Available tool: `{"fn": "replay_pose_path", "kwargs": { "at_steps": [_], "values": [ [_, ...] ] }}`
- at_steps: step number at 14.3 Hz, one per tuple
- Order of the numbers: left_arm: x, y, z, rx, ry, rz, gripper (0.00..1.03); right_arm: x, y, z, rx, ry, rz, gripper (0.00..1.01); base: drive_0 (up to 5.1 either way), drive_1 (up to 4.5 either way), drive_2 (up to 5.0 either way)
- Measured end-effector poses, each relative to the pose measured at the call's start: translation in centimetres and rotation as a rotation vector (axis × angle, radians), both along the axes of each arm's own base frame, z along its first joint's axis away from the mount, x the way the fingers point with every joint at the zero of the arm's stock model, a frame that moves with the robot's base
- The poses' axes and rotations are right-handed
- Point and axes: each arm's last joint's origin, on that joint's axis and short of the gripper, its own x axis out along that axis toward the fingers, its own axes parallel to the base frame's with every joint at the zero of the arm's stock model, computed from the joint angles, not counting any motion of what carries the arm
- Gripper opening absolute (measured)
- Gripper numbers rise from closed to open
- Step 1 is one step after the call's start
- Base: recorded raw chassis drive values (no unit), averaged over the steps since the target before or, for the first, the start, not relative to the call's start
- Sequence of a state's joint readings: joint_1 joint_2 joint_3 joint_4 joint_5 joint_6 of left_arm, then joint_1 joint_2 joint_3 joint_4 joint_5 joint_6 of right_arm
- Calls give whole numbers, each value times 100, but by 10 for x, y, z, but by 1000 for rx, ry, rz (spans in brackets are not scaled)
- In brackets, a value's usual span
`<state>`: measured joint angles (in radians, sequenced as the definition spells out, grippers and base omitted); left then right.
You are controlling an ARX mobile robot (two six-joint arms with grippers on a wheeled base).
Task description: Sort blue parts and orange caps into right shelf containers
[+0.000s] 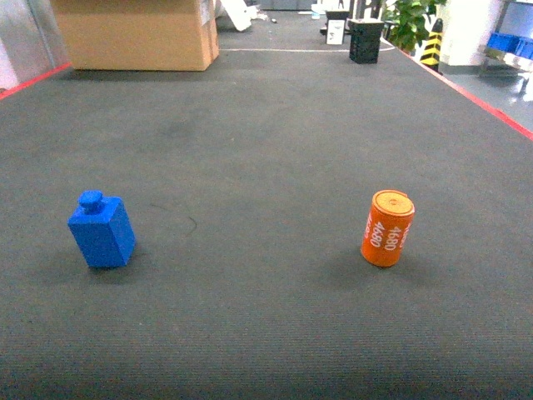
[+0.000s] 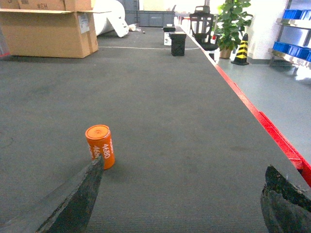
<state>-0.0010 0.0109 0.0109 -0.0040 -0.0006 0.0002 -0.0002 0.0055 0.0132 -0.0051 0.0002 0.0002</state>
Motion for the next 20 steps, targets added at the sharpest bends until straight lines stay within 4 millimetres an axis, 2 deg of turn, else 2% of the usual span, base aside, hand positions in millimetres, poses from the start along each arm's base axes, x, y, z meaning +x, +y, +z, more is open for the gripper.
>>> {"fn": "replay_pose_path", "kwargs": {
  "at_steps": [3,4,6,7,9,10,11,13,14,16,20],
  "values": [
    [0,0,0,0,0,0,98,0,0,0,0,-1,-3,98,0,0,0],
    [0,-1,-2,-12,74,75,98,3,3,3,18,-25,-121,98,0,0,0],
    [17,-5,0,-3,141,257,98,15,13,4,29,-8,-256,98,0,0,0],
    [26,-3,5,-11,126,292,98,26,16,5,33,-17,-282,98,0,0,0],
    [64,-4,29,-42,54,215,98,64,36,24,52,-57,-165,98,0,0,0],
    [94,-3,37,-47,38,179,98,97,47,34,66,-79,-119,98,0,0,0],
    [122,-4,35,-43,62,166,98,125,58,30,56,-38,-82,98,0,0,0],
    [165,-11,13,-25,176,120,98,170,79,0,23,123,7,98,0,0,0],
    [179,-18,0,-15,230,92,98,185,86,-14,29,175,31,98,0,0,0],
    [191,-30,-12,-4,279,55,98,204,94,-28,49,221,43,98,0,0,0],
    [204,-39,-20,0,295,20,98,223,102,-37,91,245,69,98,0,0,0]
  ]
}}
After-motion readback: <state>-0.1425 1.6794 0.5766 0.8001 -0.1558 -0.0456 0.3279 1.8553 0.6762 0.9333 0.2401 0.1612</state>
